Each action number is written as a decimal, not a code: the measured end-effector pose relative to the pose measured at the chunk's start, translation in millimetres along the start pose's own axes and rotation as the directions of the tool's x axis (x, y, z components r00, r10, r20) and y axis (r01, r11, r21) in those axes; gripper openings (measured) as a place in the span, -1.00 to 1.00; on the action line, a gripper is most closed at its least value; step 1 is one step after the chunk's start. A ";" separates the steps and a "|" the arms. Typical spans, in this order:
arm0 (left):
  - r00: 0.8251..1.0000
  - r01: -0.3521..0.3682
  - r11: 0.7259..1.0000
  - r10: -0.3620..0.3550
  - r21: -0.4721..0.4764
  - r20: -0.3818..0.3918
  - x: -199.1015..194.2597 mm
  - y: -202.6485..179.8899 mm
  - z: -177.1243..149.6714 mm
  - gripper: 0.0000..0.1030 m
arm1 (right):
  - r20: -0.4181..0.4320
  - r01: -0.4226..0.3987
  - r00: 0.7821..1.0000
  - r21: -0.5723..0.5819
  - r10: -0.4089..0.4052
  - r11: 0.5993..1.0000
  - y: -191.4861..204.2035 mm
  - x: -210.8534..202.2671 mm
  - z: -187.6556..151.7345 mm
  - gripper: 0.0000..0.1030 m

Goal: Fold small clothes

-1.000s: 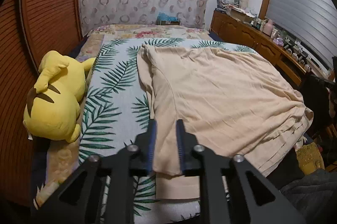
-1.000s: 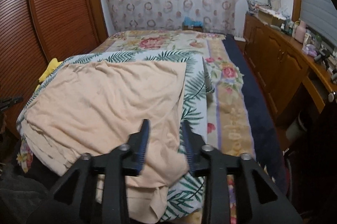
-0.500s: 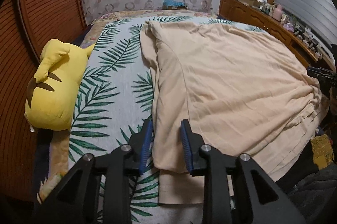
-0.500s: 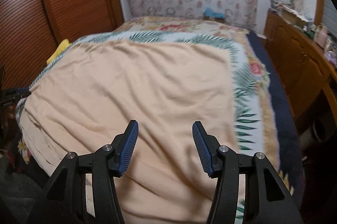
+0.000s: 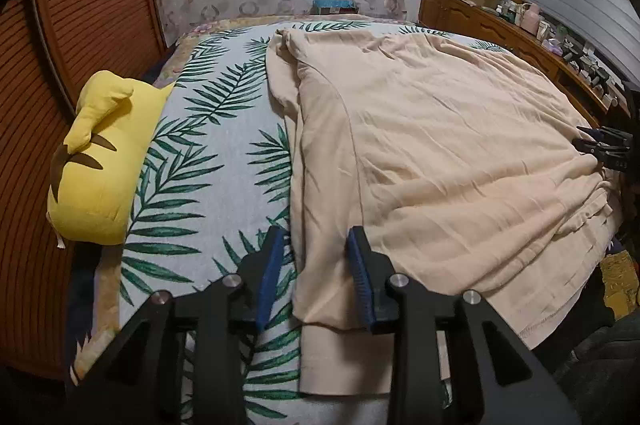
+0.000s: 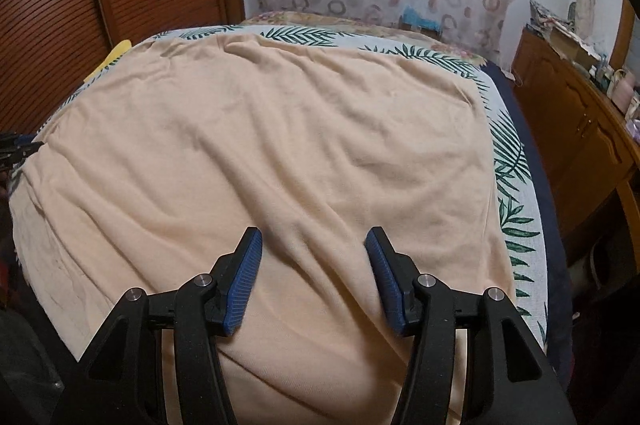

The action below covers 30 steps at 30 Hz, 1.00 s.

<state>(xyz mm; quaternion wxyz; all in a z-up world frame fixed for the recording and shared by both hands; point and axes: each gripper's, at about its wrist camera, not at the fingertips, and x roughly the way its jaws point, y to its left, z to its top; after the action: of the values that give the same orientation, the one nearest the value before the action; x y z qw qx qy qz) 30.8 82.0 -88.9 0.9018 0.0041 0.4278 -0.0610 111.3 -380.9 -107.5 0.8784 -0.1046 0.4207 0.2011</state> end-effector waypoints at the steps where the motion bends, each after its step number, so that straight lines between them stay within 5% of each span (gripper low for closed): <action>1: 1.000 0.001 1.000 -0.001 0.000 0.001 0.5 0.2 0.4 -0.37 | 0.000 -0.004 1.000 0.002 0.004 1.000 -1.4 0.1 0.0 0.10; 30: 1.000 0.029 0.997 -0.030 -0.071 -0.011 -14.3 8.1 -12.6 -0.23 | 0.007 -0.005 1.000 0.006 0.005 1.000 -4.7 1.7 0.5 0.13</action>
<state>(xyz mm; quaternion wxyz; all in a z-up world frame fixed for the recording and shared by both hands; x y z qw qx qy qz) 13.1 92.3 -86.2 0.8979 -0.0335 0.4349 -0.0591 114.7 -384.5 -108.5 0.8799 -0.1001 0.4183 0.2022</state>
